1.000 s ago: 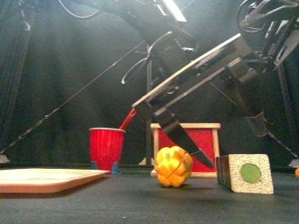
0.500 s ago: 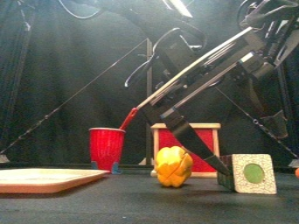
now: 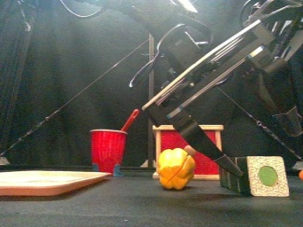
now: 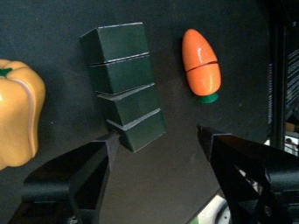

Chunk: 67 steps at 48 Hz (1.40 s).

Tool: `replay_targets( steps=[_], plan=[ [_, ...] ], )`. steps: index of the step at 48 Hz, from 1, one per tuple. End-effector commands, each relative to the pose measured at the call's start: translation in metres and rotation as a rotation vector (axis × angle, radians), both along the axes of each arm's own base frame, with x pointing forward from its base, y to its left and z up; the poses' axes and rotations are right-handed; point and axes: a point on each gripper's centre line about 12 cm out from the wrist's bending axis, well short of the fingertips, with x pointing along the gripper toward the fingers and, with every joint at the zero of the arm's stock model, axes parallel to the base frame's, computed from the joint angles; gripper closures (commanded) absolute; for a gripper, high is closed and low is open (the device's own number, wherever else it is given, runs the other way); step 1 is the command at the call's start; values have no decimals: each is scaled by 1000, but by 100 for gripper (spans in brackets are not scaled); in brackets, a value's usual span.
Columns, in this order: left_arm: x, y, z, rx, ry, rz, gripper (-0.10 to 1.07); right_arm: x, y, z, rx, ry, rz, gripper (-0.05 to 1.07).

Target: Place sushi roll inbetween carrot and squash

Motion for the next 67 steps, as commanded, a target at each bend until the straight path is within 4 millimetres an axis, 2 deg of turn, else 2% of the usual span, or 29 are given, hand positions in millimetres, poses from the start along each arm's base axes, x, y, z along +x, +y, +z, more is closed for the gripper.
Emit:
replay_targets(
  steps=[1, 21, 35, 46, 62, 67],
  plan=[
    [5, 1, 22, 1, -45, 0, -4, 1, 1, 4, 4, -11, 4, 2],
    [4, 5, 22, 26, -44, -6, -4, 1, 0, 4, 3, -11, 0, 2],
    [-5, 10, 29, 60, -35, -3, -4, 2, 0, 5, 3, -13, 0, 2],
    [-8, 13, 42, 68, -51, -4, -4, 1, 0, 6, -1, -17, 0, 2],
    [-11, 16, 42, 117, -54, -30, -4, 1, -1, 6, 0, -13, -6, 2],
    [-15, 21, 53, 156, -69, -36, -4, 0, -1, 6, 2, -14, -6, 2]
  ],
)
